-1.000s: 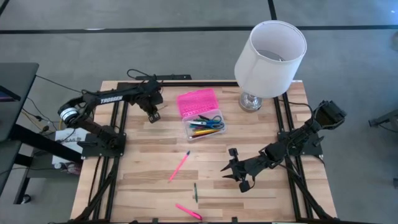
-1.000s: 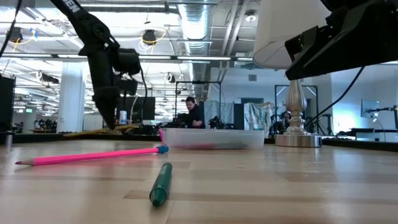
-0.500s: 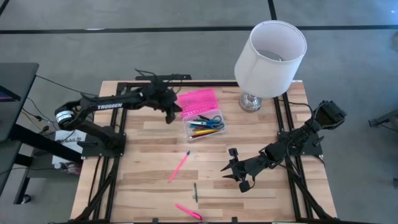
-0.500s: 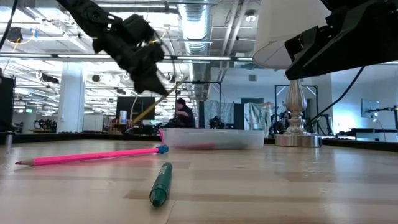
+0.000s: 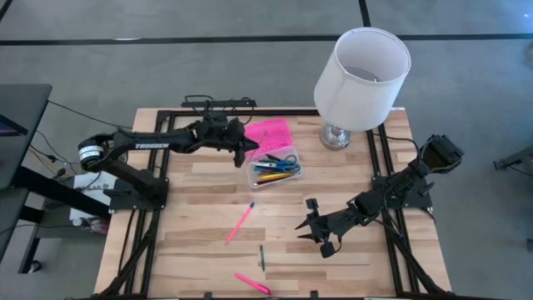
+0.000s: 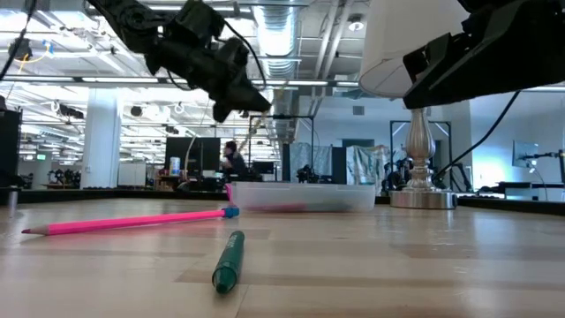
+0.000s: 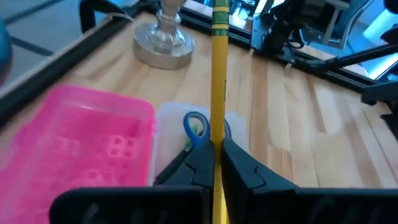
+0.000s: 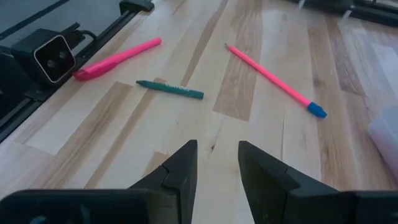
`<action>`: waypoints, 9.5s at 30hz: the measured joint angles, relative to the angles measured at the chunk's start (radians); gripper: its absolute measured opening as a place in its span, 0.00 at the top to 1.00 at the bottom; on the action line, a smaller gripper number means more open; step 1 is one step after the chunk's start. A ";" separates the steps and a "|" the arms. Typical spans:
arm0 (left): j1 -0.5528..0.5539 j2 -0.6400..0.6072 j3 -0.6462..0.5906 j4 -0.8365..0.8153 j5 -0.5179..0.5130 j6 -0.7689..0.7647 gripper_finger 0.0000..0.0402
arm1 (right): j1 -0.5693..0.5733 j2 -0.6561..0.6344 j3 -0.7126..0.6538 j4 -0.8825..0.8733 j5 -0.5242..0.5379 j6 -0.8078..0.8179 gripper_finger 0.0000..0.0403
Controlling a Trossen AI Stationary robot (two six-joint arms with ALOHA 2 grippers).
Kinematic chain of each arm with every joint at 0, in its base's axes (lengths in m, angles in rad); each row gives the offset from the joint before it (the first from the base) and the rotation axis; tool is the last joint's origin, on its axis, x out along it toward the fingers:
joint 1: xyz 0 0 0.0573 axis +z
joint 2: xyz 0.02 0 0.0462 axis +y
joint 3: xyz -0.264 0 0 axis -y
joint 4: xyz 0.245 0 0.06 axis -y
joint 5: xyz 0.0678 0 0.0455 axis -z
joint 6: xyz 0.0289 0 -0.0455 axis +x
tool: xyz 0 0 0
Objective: Pick & place school supplies into a supply box
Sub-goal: Put the yellow pencil into the pink supply box, then put the pink pencil into the pink supply box, then put the pink pen into the pink supply box
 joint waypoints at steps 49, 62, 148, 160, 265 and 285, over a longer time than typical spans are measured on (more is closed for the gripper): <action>-0.112 0.351 0.397 -0.440 -0.075 0.062 0.69 | 0.000 0.000 0.000 -0.026 0.028 -0.007 0.73; -0.223 0.307 0.439 -0.842 -0.155 0.106 0.68 | 0.000 0.000 0.000 -0.069 0.078 0.035 0.73; -1.562 0.003 -0.043 -0.605 -1.718 -0.585 0.68 | -0.478 0.749 0.934 -0.638 -0.513 -0.718 0.86; -1.561 0.003 -0.043 -0.610 -1.718 -0.595 0.68 | -0.464 0.745 0.937 -0.769 -0.473 -0.592 0.97; -1.561 0.004 -0.043 -0.602 -1.696 -0.597 0.68 | -0.743 0.654 1.135 -1.448 -0.265 -0.130 0.95; -1.561 0.004 -0.043 -0.603 -1.691 -0.598 0.68 | -0.707 0.504 1.135 -1.443 -0.261 -0.186 0.64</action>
